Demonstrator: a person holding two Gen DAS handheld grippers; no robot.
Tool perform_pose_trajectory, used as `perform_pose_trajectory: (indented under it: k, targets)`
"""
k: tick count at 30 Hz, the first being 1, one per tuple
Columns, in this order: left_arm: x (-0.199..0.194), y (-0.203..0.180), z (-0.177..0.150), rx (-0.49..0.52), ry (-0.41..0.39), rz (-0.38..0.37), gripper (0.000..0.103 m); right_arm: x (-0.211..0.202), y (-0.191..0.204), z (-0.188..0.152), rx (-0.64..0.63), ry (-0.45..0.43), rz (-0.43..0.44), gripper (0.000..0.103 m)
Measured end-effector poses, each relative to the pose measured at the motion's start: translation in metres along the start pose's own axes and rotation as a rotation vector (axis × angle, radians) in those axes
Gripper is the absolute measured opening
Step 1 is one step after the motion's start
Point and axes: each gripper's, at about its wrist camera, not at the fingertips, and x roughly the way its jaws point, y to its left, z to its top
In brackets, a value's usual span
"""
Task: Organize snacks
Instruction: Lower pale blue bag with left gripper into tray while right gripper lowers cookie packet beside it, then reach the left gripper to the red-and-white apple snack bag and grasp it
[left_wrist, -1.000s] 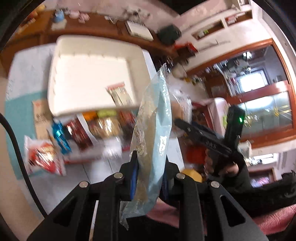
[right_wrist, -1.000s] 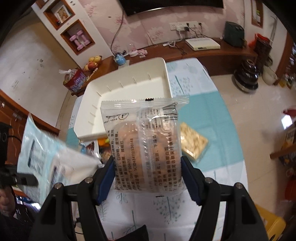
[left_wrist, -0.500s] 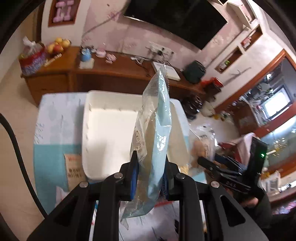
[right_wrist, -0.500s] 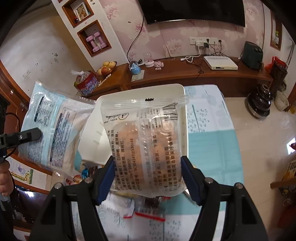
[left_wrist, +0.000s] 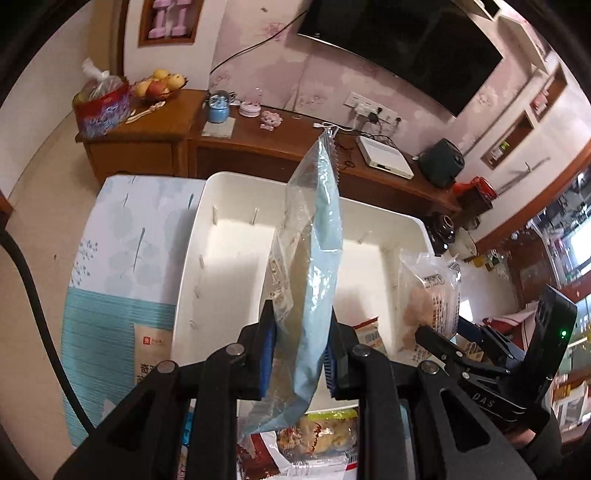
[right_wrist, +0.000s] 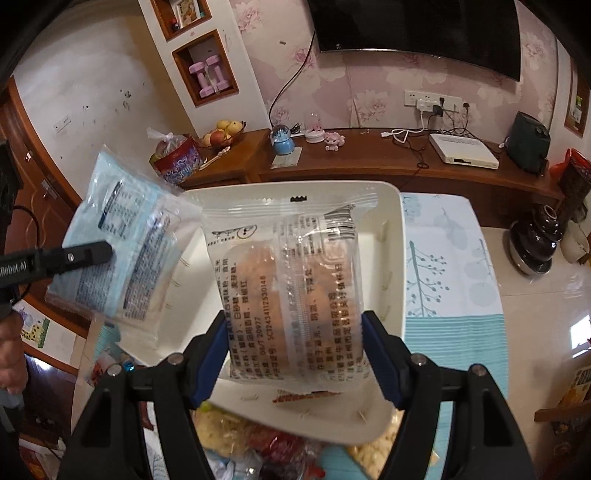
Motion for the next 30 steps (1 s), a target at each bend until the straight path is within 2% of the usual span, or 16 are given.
perform_pose_trajectory:
  k: [1,2,4,5,6,12,17,20,22,30]
  targets:
    - [0.003,0.001,-0.002,-0.002,0.003,0.017,0.023,0.003,0.0,0.0,0.0,0.003,0.004,0.072]
    - [0.004,0.001,-0.003,-0.001,0.002,0.023,0.029,0.006,0.0,0.001,0.001,0.008,0.007,0.073]
    - [-0.001,0.001,-0.006,-0.005,-0.021,0.034,0.044,0.012,-0.003,0.002,0.014,0.022,0.015,0.074]
    - [-0.004,0.001,-0.007,-0.009,-0.033,0.032,0.057,0.014,-0.004,0.002,0.025,0.027,0.025,0.074]
    - [-0.008,0.001,-0.006,-0.013,-0.042,0.031,0.063,0.015,-0.004,0.002,0.043,0.03,0.035,0.074]
    - [-0.035,0.011,-0.004,-0.074,-0.075,0.064,0.067,0.006,-0.007,0.004,0.074,0.0,0.053,0.074]
    - [-0.06,0.022,-0.013,-0.084,-0.093,0.122,0.068,-0.011,0.005,0.005,0.036,-0.017,0.091,0.074]
    - [-0.076,0.031,-0.023,-0.087,-0.11,0.154,0.074,-0.024,0.015,0.0,-0.001,-0.033,0.126,0.074]
    - [-0.085,0.038,-0.032,-0.075,-0.112,0.186,0.074,-0.032,0.023,-0.004,-0.032,-0.047,0.141,0.074]
    - [-0.103,0.07,-0.067,-0.05,-0.034,0.21,0.075,-0.058,0.066,-0.029,-0.199,-0.093,0.167,0.074]
